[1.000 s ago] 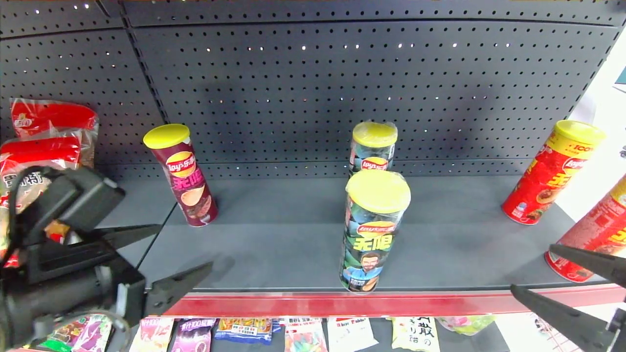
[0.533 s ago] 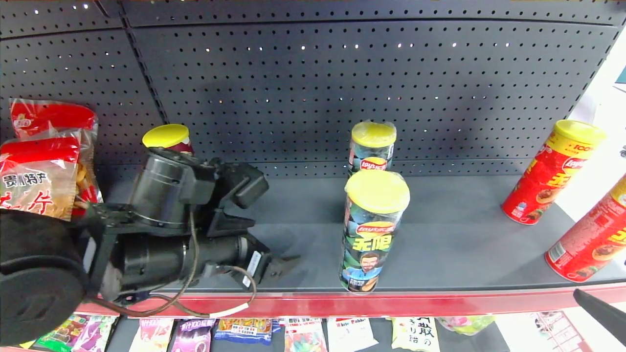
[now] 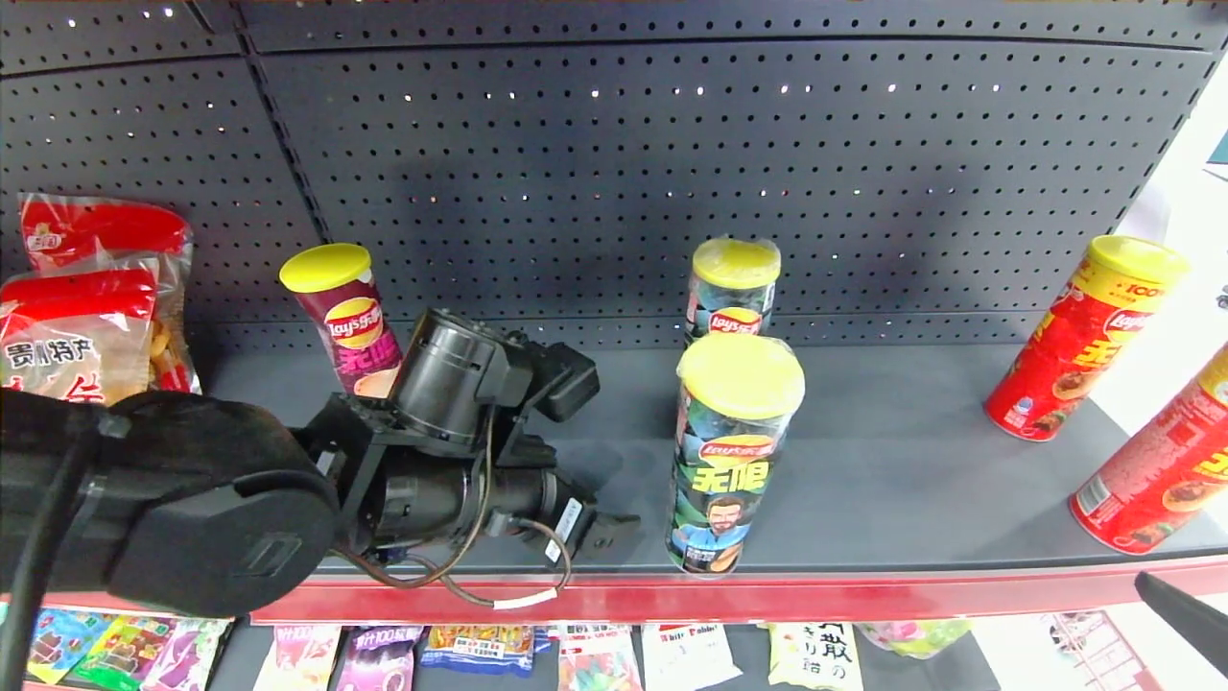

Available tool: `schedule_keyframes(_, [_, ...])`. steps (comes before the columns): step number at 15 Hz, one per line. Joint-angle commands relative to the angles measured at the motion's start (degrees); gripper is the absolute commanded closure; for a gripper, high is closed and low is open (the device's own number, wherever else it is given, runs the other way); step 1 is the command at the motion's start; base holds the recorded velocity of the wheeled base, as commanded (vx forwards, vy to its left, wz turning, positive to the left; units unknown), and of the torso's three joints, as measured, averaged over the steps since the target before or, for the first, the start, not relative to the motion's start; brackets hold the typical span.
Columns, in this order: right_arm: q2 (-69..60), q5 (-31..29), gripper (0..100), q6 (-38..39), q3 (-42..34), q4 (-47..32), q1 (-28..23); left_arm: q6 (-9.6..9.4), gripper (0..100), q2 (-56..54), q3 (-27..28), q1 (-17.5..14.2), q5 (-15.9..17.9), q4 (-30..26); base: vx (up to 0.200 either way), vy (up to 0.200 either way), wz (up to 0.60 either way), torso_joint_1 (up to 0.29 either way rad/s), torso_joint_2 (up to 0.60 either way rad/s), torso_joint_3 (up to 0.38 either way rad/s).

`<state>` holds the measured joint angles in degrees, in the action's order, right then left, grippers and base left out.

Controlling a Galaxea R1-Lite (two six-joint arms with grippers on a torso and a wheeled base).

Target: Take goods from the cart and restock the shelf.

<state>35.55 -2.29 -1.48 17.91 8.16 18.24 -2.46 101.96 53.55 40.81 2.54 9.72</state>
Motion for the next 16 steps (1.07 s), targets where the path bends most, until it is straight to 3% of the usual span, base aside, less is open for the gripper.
schedule_keyframes(1, [0.1, 0.0, 0, 0.0, -0.2, 0.0, 0.0, 0.00, 0, 0.5, 0.3, 0.4, 0.0, 0.0, 0.000, 0.000, 0.00, 0.000, 0.00, 0.000])
schedule_keyframes(16, [-0.4, -0.1, 0, 0.0, -0.6, 0.0, 0.0, 0.00, 0, 4.4, 4.6, 1.4, 0.4, 0.0, 0.000, 0.000, 0.00, 0.000, 0.00, 0.000])
